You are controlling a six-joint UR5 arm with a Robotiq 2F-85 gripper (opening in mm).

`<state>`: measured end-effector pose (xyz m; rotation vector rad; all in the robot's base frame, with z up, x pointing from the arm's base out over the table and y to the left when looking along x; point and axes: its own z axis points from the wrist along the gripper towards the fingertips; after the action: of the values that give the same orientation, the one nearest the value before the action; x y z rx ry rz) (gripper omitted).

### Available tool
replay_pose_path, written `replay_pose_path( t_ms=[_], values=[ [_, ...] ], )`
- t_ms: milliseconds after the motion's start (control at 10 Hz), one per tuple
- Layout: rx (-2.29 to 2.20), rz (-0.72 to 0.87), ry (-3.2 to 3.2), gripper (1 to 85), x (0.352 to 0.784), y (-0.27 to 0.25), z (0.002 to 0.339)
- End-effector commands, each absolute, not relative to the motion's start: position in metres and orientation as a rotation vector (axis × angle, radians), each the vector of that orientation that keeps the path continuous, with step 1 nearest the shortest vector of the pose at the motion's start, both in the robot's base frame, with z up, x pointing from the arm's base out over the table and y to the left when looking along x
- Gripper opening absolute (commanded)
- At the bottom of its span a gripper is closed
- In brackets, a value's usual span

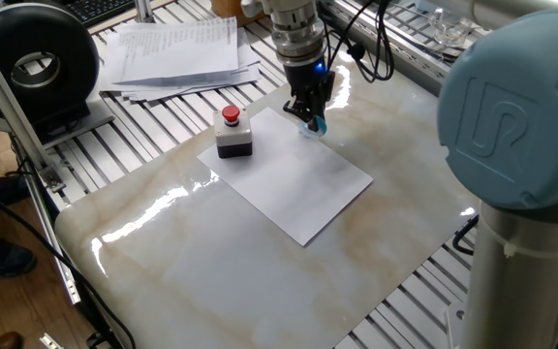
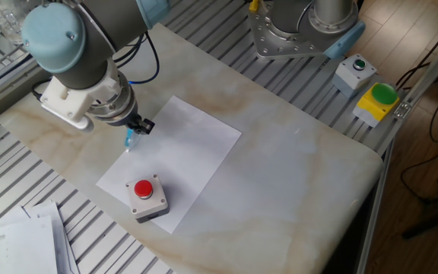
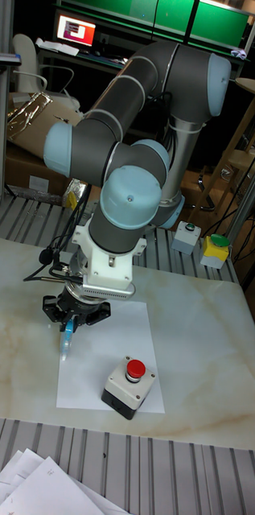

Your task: Use the correction tape on paper

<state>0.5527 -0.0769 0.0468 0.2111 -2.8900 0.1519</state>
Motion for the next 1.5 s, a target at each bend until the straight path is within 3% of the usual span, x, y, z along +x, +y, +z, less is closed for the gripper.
replay_pose_path(
  t_ms=[0, 1400],
  values=[
    [0.205, 0.138, -2.898, 1.7, 0.5565, -0.0723, 0.0484],
    [0.231, 0.119, -2.895, 1.7, 0.5539, -0.0744, 0.0417]
  ],
)
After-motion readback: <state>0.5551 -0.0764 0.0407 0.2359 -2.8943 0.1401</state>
